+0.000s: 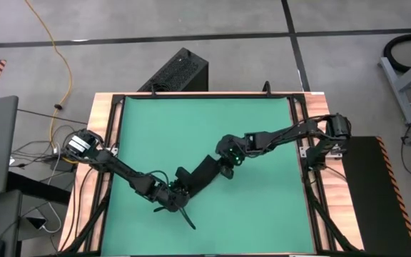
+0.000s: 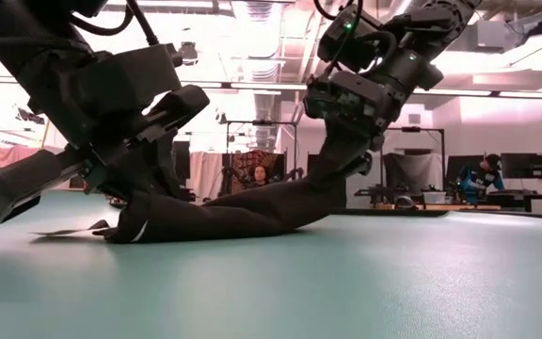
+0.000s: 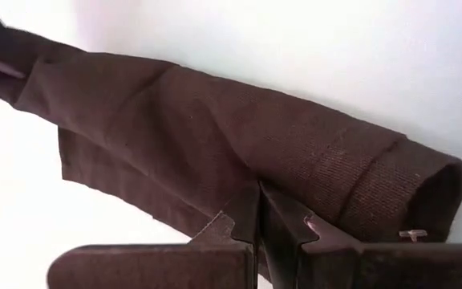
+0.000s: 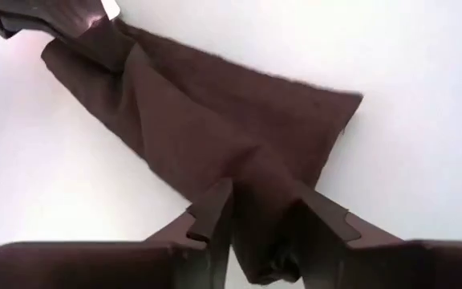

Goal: Roll towel into tight, uniform cylinder
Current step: Roll the towel

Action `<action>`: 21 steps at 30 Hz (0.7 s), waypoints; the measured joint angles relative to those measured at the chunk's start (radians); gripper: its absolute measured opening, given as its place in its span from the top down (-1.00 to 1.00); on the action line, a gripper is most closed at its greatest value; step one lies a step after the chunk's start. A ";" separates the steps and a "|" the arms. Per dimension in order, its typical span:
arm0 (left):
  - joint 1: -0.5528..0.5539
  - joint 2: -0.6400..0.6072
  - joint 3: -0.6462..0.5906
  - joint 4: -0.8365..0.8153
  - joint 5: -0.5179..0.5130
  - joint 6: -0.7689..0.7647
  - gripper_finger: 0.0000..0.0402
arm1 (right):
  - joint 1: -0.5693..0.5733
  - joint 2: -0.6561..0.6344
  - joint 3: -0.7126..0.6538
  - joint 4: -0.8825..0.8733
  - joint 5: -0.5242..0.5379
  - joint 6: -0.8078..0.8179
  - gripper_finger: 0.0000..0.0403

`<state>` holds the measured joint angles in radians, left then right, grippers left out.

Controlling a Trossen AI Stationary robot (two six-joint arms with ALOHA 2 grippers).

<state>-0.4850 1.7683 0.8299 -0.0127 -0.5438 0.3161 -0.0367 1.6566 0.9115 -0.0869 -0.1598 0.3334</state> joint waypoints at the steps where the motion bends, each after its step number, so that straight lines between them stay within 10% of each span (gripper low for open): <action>1: 0.000 0.000 0.000 0.000 0.000 0.000 1.00 | -0.007 0.000 0.000 0.006 -0.001 -0.017 0.29; 21: 0.014 -0.001 0.000 -0.098 -0.023 0.059 1.00 | -0.131 0.051 0.051 0.113 -0.083 -0.623 0.55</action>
<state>-0.4711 1.7672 0.8299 -0.1109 -0.5664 0.3754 -0.1677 1.7074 0.9630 0.0263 -0.2424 -0.2894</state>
